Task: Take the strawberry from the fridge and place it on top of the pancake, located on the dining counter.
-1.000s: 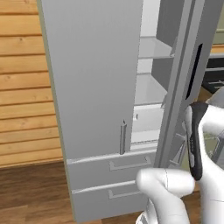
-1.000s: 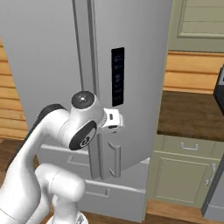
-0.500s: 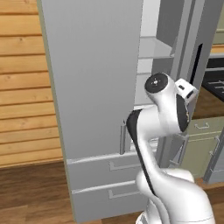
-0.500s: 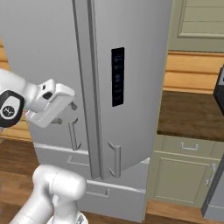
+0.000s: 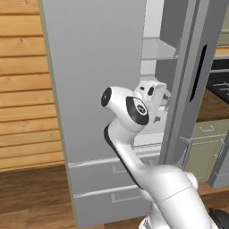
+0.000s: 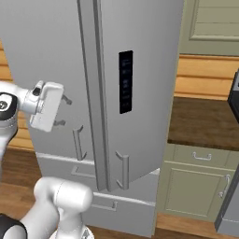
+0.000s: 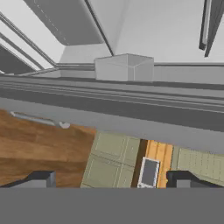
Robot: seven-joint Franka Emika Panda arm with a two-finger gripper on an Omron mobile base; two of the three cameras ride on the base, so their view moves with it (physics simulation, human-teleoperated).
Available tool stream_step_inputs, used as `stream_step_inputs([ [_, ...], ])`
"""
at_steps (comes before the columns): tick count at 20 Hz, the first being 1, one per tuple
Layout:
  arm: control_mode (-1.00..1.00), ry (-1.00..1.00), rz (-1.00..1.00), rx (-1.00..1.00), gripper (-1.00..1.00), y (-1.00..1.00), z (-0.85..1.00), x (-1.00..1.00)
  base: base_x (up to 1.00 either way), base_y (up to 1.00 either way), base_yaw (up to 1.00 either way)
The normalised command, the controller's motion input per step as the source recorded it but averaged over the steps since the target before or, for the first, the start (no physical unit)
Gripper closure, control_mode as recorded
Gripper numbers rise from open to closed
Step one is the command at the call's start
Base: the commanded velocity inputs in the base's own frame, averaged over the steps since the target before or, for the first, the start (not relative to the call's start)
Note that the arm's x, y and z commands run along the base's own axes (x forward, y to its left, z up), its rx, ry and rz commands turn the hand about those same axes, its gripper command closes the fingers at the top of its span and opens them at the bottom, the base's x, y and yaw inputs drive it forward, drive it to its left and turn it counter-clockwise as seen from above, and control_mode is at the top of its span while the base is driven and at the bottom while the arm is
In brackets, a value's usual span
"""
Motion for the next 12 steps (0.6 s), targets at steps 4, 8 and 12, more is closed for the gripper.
stream_step_inputs([
  [4, -1.0, 0.0, 0.0, 0.0, -1.0, -0.22, 0.0, 1.0, 0.0, 0.0, 0.0],
  [8, -1.0, 0.01, 0.0, 0.0, -1.0, -0.28, 0.0, 0.87, 0.0, 0.0, 0.0],
  [12, -1.0, 0.0, 0.0, 0.0, -1.0, -0.26, 0.0, 0.46, 0.0, 0.0, 0.0],
])
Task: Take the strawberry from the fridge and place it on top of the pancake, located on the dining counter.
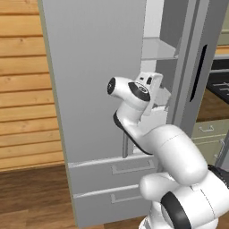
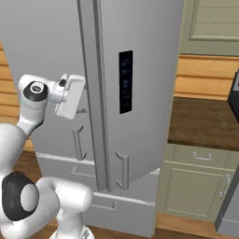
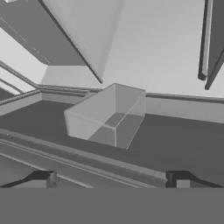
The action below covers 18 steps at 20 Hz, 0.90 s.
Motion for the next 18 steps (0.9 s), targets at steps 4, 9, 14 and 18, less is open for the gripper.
stream_step_inputs([
  [4, -1.0, 0.0, -0.06, 0.0, -1.0, -0.44, 0.0, 0.0, 0.0, 0.0, 0.0],
  [9, -1.0, 0.0, -0.04, 0.0, -1.0, -0.39, 0.0, -0.1, 0.0, 0.0, 0.0],
  [14, -1.0, -0.06, -0.05, 0.0, -1.0, -0.4, 0.0, -0.57, 0.0, 0.0, 0.0],
  [18, -1.0, -0.07, -0.07, 0.0, -1.0, -0.56, 0.0, -0.64, 0.0, 0.0, 0.0],
])
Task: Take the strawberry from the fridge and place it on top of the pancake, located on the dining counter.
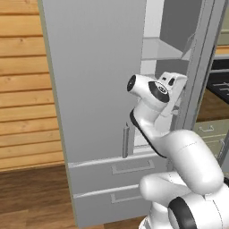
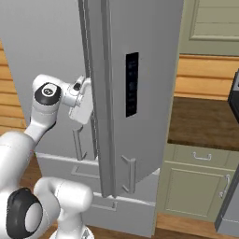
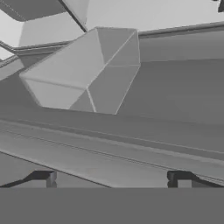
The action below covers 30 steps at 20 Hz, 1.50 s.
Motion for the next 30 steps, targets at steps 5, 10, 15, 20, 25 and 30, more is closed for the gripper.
stream_step_inputs([
  [5, -1.0, -0.03, -0.1, 0.04, -1.0, -0.91, 0.0, -0.37, 0.0, 0.0, 0.0],
  [10, -1.0, -0.08, -0.12, 0.09, -1.0, -0.98, 0.0, -0.22, 0.0, 0.0, 0.0],
  [15, -1.0, -0.08, -0.08, 0.09, -1.0, -0.78, 0.0, -0.17, 0.0, 0.0, 0.0],
  [20, -1.0, -0.03, -0.02, 0.04, -1.0, -0.51, 0.0, 0.0, 0.0, 0.0, 0.0],
  [25, -1.0, -0.04, 0.01, 0.05, -1.0, 0.11, 0.0, -0.15, 0.0, 0.0, 0.0],
  [30, -1.0, -0.19, 0.01, 0.1, -1.0, 0.86, 0.0, -0.17, 0.0, 0.0, 0.0],
])
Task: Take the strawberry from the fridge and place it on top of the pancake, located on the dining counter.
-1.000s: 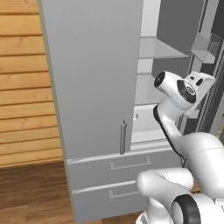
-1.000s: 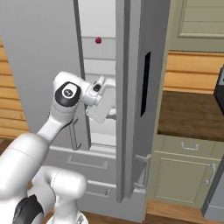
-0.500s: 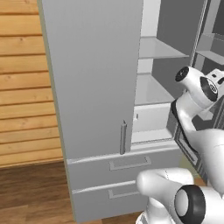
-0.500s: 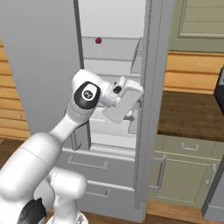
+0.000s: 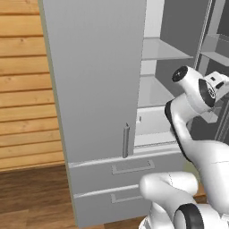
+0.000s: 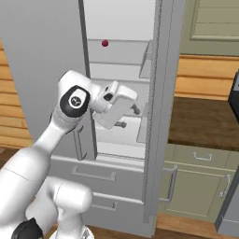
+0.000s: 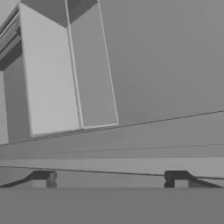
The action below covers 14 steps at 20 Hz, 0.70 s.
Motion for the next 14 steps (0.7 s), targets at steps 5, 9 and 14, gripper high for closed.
stream_step_inputs([
  [5, -1.0, -0.24, 0.0, 0.54, -1.0, 1.0, -0.32, 0.0, 0.0, 0.0, 0.0],
  [9, -1.0, -0.17, 0.0, 0.72, -1.0, 1.0, -0.43, 0.09, 0.0, 0.0, 0.0],
  [14, -1.0, -0.17, 0.0, 0.53, -1.0, 1.0, -0.25, 0.27, 0.0, 0.0, 0.0],
])
